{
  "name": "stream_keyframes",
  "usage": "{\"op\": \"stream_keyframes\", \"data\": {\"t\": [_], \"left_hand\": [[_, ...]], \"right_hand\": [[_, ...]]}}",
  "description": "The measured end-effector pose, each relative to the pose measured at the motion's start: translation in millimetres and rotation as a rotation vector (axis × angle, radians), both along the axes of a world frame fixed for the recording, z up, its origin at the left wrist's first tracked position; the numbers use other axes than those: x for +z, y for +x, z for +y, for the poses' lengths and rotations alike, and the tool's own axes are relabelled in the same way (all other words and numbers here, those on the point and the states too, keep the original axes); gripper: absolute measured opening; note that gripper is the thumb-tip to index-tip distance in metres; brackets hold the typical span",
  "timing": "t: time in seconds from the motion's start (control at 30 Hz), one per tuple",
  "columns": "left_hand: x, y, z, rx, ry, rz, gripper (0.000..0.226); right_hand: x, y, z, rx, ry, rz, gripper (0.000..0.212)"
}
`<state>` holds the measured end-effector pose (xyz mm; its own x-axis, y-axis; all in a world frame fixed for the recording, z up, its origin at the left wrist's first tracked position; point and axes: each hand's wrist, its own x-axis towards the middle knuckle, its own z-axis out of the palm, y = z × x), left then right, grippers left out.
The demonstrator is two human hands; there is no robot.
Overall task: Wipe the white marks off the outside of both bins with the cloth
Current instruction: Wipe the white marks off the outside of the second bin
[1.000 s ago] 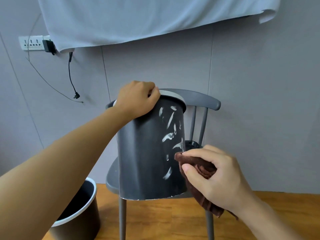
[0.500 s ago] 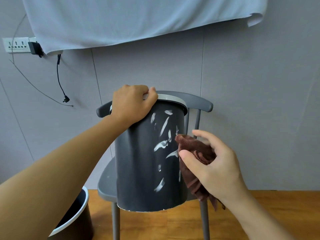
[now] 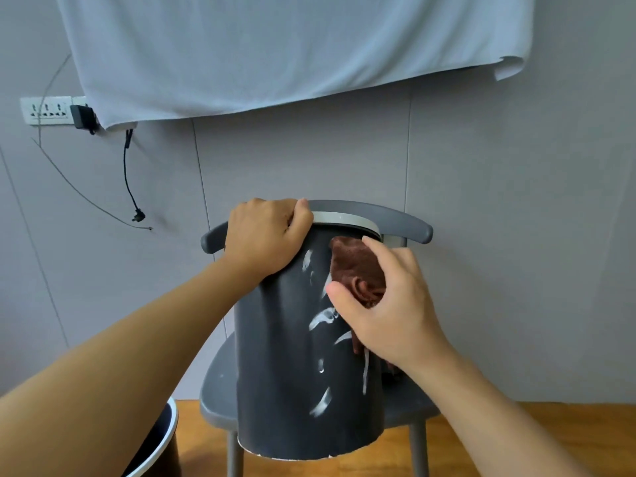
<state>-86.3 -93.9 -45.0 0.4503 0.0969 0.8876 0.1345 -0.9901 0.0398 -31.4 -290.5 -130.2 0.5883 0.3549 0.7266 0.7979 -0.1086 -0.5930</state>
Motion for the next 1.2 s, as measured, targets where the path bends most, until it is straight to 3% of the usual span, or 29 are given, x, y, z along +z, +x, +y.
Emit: {"op": "stream_keyframes", "data": {"t": [0.1,0.23,0.33,0.47,0.6,0.7,0.77,0.87,0.97,1.1,1.2], "left_hand": [[-1.0,-0.1,2.4,0.01,-0.009,-0.006,0.049],[-1.3,0.3,3.0,0.005,-0.006,-0.02,0.049],[-1.9,0.6,4.1,0.012,-0.016,-0.026,0.049],[-3.0,1.7,5.7,0.035,-0.037,-0.026,0.049],[-2.1,1.4,7.5,0.048,-0.051,-0.015,0.049],[-3.1,-0.2,8.3,0.038,-0.045,-0.023,0.049],[-3.8,-1.0,8.1,0.032,-0.039,-0.029,0.049],[-3.6,-2.4,7.4,0.02,-0.04,-0.042,0.048],[-4.0,-4.1,5.8,0.011,-0.029,-0.051,0.048],[-4.0,-5.8,4.4,0.027,-0.041,-0.049,0.048],[-3.9,-5.5,5.7,0.042,-0.058,-0.043,0.049]], "right_hand": [[-0.2,2.7,-7.7,0.186,-0.057,0.107,0.078],[0.2,6.6,-16.3,0.245,-0.115,0.145,0.068],[-3.9,6.5,-17.1,0.2,-0.19,0.125,0.057],[-10.2,3.1,-12.3,0.002,-0.296,-0.023,0.071],[-11.4,0.9,-13.0,-0.001,-0.015,0.028,0.068],[-1.7,4.7,-20.1,-0.092,0.177,0.048,0.045],[9.4,4.3,-25.3,-0.138,0.237,-0.003,0.033],[23.9,3.3,-26.9,-0.139,0.259,-0.059,0.031],[30.0,5.9,-19.0,-0.222,0.185,-0.053,0.039],[32.1,1.4,-8.2,-0.48,-0.103,-0.186,0.043],[29.2,-11.7,-6.7,-0.407,-0.243,-0.298,0.052]]}}
